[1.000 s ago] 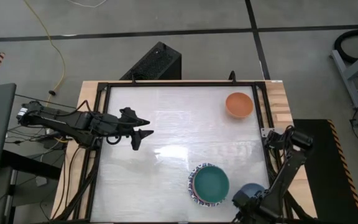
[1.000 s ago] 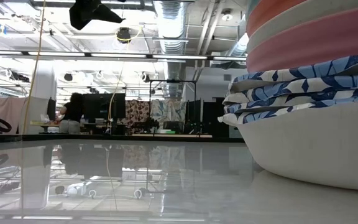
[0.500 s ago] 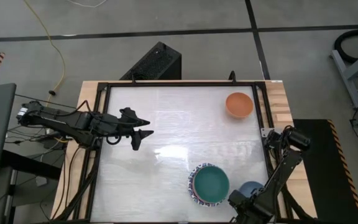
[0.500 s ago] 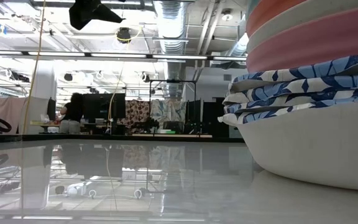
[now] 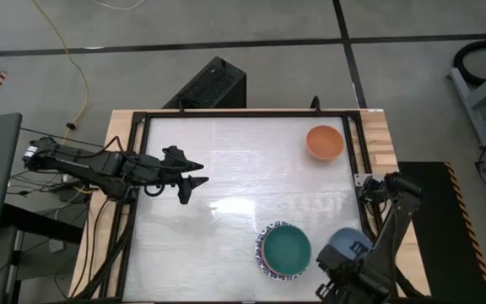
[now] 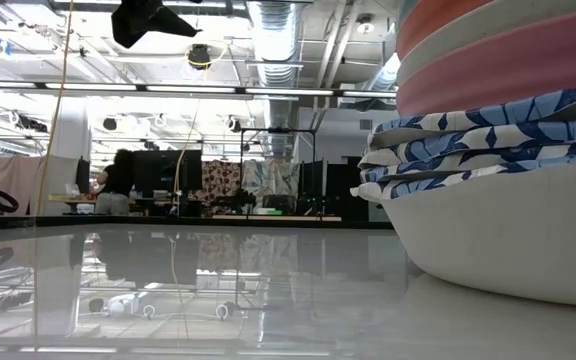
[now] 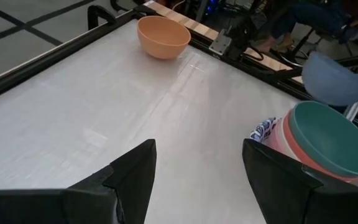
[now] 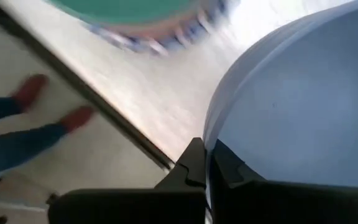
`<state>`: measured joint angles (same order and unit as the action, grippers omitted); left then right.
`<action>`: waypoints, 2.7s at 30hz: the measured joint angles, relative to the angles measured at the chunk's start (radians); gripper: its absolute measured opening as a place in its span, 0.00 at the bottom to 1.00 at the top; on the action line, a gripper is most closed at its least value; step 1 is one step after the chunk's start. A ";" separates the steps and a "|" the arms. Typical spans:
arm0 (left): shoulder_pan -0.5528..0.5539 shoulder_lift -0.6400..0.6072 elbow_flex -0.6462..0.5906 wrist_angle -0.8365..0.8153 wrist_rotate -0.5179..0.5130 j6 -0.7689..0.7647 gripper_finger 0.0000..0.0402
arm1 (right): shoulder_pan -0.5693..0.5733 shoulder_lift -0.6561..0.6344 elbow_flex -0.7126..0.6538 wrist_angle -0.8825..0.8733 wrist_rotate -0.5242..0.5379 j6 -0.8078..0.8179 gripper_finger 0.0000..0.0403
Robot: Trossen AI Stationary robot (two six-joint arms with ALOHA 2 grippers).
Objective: Nest bowls inside each other
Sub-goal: Stack the blue bowl on top of the green bowl
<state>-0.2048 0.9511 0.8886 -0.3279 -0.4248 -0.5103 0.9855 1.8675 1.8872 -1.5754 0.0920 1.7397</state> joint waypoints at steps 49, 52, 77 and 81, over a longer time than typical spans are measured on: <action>0.000 0.000 0.000 -0.005 -0.008 -0.064 0.57 | -0.269 0.057 0.199 0.276 0.017 -1.013 0.02; 0.000 0.000 0.000 -0.006 -0.008 -0.064 0.57 | -0.268 0.069 0.198 0.264 -0.006 -1.022 0.02; 0.000 0.000 0.000 -0.026 -0.005 -0.053 0.57 | -0.303 0.064 0.199 0.283 -0.015 -0.955 0.41; 0.000 0.000 0.000 -0.013 0.027 -0.062 0.57 | -0.313 0.060 0.214 0.273 -0.017 -0.938 0.42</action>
<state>-0.2050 0.9512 0.8886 -0.3412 -0.3977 -0.5725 0.6724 1.9277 2.1014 -1.3025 0.0753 0.8013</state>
